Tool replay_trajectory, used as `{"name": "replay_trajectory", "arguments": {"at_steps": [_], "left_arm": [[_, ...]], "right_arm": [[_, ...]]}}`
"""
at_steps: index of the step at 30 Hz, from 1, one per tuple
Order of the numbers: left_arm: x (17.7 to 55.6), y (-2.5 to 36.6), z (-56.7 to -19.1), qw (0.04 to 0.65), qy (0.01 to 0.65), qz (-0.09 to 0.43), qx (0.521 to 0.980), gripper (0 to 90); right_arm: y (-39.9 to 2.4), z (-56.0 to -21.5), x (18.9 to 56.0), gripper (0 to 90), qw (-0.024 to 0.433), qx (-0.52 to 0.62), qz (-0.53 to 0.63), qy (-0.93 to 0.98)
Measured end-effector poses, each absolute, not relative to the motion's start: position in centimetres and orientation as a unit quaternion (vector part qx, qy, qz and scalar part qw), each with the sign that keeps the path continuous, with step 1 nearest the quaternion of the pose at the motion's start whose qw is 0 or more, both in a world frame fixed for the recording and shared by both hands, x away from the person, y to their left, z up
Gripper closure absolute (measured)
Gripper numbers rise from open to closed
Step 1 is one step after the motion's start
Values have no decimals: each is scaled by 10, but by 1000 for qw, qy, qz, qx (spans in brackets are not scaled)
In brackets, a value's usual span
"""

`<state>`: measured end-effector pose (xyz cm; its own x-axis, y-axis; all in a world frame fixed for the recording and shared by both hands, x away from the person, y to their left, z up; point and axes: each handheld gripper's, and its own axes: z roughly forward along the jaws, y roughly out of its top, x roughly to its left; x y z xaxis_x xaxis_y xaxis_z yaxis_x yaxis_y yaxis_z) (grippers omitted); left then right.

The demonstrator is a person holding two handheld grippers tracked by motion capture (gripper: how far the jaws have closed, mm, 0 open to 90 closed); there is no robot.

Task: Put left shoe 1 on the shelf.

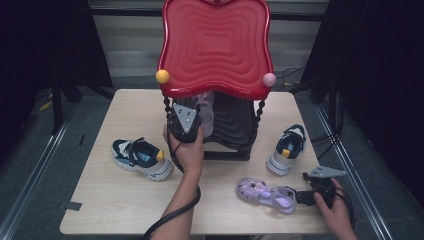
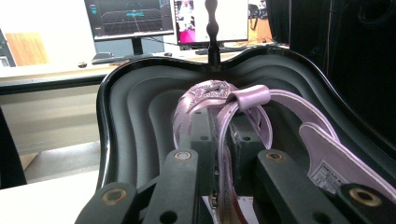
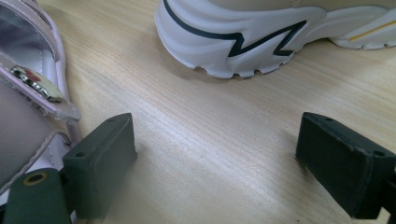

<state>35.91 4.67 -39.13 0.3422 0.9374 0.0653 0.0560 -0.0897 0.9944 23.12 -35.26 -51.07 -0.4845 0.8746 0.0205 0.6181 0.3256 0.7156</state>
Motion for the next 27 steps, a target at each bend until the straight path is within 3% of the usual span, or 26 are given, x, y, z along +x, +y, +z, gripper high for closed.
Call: {"name": "replay_trajectory", "arguments": {"at_steps": [27], "left_arm": [[375,35,-401,525,405,430,613,822]], "right_arm": [[-352,-511,230,111,188,469,340,793]]}}
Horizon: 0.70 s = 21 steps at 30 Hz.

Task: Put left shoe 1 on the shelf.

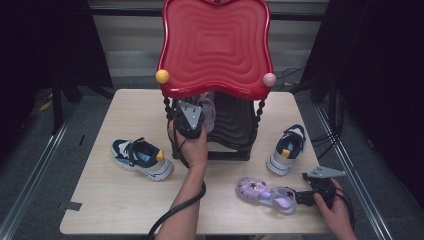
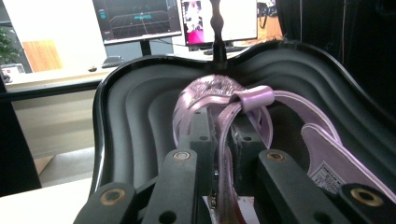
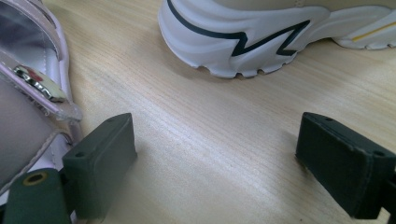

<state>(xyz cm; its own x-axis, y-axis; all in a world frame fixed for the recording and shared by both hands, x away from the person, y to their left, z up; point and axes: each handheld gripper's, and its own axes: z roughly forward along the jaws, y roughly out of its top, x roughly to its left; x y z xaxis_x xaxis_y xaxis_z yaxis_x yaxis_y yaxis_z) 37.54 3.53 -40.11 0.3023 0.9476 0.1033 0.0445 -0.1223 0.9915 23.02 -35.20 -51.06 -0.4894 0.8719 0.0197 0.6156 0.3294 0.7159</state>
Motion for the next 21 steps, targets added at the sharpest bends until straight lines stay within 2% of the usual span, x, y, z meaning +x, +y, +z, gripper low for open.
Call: {"name": "replay_trajectory", "arguments": {"at_steps": [21], "left_arm": [[373,42,-410,528,425,395,620,784]], "right_arm": [[-352,-511,230,109,189,468,340,794]]}}
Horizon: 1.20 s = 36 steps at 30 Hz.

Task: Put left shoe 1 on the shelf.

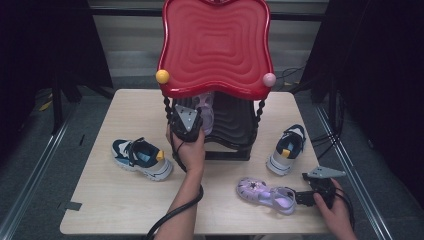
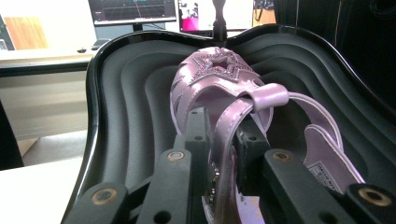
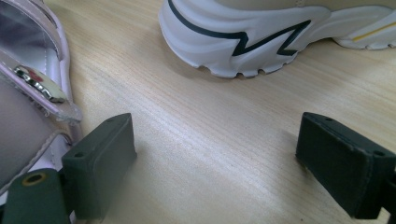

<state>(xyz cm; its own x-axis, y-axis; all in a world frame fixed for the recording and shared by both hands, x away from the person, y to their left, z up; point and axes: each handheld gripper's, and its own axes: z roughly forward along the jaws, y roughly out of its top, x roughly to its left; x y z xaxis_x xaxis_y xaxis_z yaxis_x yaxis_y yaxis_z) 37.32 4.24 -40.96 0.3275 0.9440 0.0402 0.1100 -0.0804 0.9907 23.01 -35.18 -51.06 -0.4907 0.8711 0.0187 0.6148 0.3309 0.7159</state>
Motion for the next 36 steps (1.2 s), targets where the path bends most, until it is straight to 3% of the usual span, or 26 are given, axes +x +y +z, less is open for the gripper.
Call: {"name": "replay_trajectory", "arguments": {"at_steps": [17,36], "left_arm": [[367,43,-402,525,412,391,634,646],[349,64,-384,526,392,340,674,515]], "right_arm": [[-352,-511,230,109,189,468,340,794],[-352,-511,230,109,188,468,340,794]]}}
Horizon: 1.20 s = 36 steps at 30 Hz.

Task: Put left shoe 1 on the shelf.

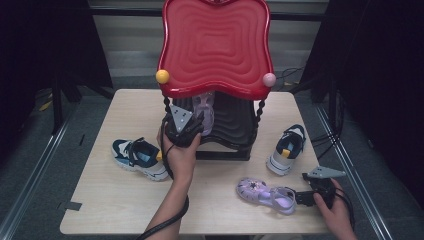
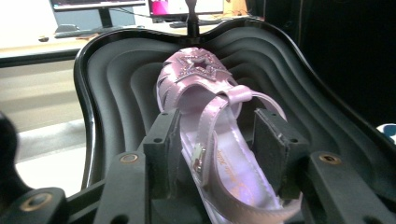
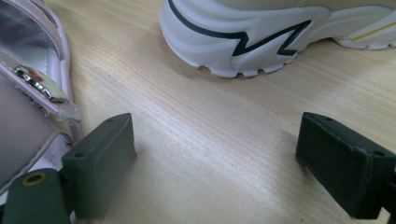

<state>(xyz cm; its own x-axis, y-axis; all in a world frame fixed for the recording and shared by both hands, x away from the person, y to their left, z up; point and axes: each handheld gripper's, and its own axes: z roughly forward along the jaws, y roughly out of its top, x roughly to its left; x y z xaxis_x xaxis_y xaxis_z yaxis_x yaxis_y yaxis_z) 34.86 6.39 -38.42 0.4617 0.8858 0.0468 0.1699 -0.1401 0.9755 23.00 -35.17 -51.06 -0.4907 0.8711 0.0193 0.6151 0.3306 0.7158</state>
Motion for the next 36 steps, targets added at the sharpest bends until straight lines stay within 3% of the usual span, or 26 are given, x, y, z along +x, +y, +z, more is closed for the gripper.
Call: {"name": "replay_trajectory", "arguments": {"at_steps": [36], "left_arm": [[314,88,-415,484,327,203,786,347]], "right_arm": [[-352,-511,230,109,188,468,340,794]]}}
